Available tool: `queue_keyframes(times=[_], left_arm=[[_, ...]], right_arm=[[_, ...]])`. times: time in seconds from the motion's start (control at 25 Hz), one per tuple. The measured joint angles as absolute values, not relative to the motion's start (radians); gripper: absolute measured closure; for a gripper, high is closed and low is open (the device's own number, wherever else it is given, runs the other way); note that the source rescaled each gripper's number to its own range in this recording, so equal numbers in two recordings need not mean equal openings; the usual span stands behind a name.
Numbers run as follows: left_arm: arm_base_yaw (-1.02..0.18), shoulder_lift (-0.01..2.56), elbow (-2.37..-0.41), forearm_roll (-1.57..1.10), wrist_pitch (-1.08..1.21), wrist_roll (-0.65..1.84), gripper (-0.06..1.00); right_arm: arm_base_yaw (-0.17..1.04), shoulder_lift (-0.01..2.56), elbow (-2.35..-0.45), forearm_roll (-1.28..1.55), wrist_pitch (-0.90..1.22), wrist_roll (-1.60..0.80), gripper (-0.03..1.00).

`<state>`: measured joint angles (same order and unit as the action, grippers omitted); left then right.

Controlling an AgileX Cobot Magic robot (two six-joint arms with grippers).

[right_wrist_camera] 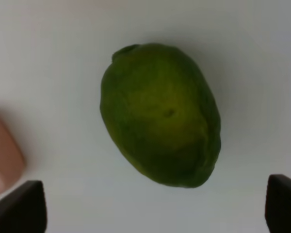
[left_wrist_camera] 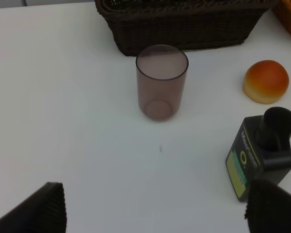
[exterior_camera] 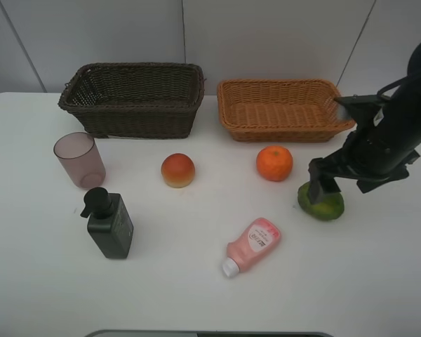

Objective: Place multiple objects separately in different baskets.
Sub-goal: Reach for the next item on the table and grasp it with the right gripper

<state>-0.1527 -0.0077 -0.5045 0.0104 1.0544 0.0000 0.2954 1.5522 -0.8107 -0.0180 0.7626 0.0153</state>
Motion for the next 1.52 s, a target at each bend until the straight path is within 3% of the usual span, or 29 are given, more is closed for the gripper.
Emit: queue_keyframes(times=[1.4, 1.52], left_arm=[[-0.153, -0.008, -0.504, 0.01, 1.054, 0.0, -0.01], [-0.153, -0.008, -0.504, 0.01, 1.054, 0.0, -0.01]], right_arm=[[0.284, 1.828, -0.812, -0.035, 0.532, -0.045, -0.03], [0.284, 1.828, -0.812, -0.035, 0.53, -0.045, 0.04]])
